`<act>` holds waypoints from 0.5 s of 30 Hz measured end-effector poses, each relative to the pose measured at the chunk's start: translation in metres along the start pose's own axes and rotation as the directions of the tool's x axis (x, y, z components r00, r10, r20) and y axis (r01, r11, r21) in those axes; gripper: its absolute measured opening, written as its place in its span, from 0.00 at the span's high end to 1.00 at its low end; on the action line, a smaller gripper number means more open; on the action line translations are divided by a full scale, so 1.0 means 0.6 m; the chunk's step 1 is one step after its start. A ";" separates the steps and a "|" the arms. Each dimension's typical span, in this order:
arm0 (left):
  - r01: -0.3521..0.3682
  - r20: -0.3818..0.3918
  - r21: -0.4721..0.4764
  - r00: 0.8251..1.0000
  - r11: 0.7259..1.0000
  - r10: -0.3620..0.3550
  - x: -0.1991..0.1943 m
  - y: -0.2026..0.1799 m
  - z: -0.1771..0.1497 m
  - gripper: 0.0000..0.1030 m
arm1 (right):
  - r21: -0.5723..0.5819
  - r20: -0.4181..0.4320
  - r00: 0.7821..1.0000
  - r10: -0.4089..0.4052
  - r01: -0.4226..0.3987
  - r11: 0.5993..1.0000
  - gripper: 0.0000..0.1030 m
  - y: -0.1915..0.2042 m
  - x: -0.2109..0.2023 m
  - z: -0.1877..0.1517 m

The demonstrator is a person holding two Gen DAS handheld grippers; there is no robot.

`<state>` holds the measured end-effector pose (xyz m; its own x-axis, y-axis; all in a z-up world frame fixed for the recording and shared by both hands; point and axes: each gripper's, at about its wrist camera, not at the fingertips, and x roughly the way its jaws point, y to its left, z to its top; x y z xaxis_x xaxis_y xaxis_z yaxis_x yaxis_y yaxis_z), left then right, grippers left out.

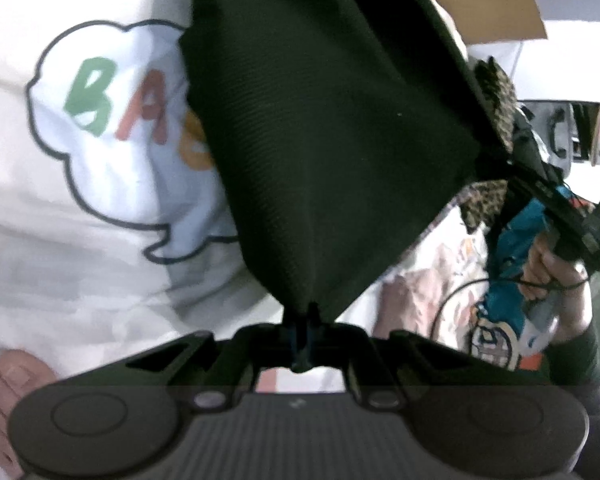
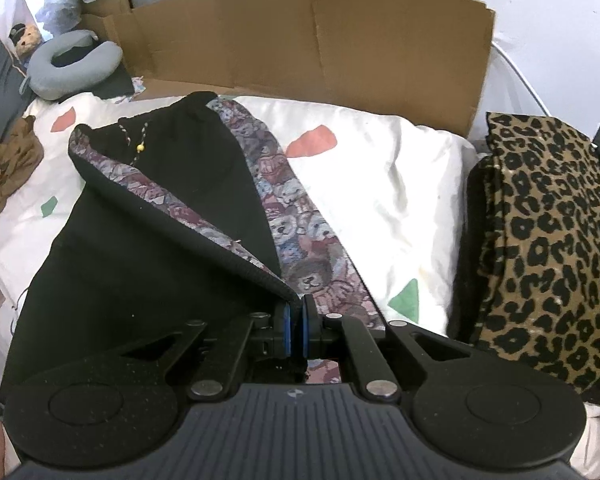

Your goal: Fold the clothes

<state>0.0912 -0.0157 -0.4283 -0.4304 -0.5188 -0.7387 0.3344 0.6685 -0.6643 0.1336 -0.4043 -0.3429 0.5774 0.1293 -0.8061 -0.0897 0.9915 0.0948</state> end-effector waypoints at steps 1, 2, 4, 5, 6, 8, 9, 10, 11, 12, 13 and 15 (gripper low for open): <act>0.007 -0.005 0.006 1.000 1.000 -0.006 0.004 -0.006 0.001 0.96 | 0.004 -0.001 1.000 -0.005 0.005 1.000 0.97 -0.003 -0.001 -0.001; 0.013 -0.012 0.010 1.000 1.000 -0.013 0.005 -0.010 0.001 0.97 | 0.009 -0.003 1.000 -0.011 0.011 1.000 0.97 -0.008 -0.001 -0.002; 0.026 -0.022 0.023 0.999 0.999 -0.026 0.009 -0.018 0.003 0.97 | 0.019 -0.007 1.000 -0.022 0.022 1.000 0.97 -0.018 -0.001 -0.004; 0.033 -0.027 0.030 0.999 0.999 -0.032 0.011 -0.022 0.004 0.97 | 0.023 -0.009 1.000 -0.028 0.028 0.999 0.97 -0.023 -0.001 -0.005; 0.039 -0.032 0.038 0.999 0.999 -0.038 0.012 -0.025 0.005 0.97 | 0.028 -0.012 0.999 -0.033 0.033 0.999 0.97 -0.028 0.000 -0.006; 0.041 -0.039 0.050 0.998 0.998 -0.039 0.015 -0.028 0.007 0.97 | 0.038 -0.018 0.999 -0.039 0.040 0.998 0.97 -0.040 0.004 -0.009; 0.040 -0.043 0.055 0.998 0.998 -0.037 0.019 -0.030 0.008 0.97 | 0.043 -0.022 0.999 -0.043 0.044 0.998 0.97 -0.045 0.006 -0.011; 0.039 -0.048 0.058 0.998 0.998 -0.036 0.024 -0.031 0.009 0.97 | 0.045 -0.028 0.998 -0.047 0.048 0.998 0.97 -0.051 0.009 -0.013; 0.039 -0.053 0.059 0.998 0.997 -0.036 0.027 -0.030 0.009 0.97 | 0.048 -0.034 0.998 -0.051 0.053 0.997 0.97 -0.056 0.012 -0.016; 0.041 -0.060 0.059 0.998 0.997 -0.037 0.028 -0.029 0.009 0.97 | 0.053 -0.043 0.998 -0.055 0.057 0.997 0.97 -0.061 0.015 -0.018; 0.043 -0.066 0.060 0.997 0.997 -0.039 0.029 -0.028 0.009 0.97 | 0.057 -0.050 0.997 -0.058 0.061 0.997 0.97 -0.066 0.016 -0.021; 0.046 -0.073 0.066 0.996 0.997 -0.041 0.032 -0.028 0.010 0.97 | 0.068 -0.055 0.997 -0.063 0.066 0.996 0.97 -0.075 0.016 -0.025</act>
<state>0.0823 -0.0400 -0.4319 -0.5041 -0.5054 -0.7003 0.3687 0.6074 -0.7037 0.1308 -0.4480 -0.3637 0.5366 0.0659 -0.8412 0.0037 0.9967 0.0805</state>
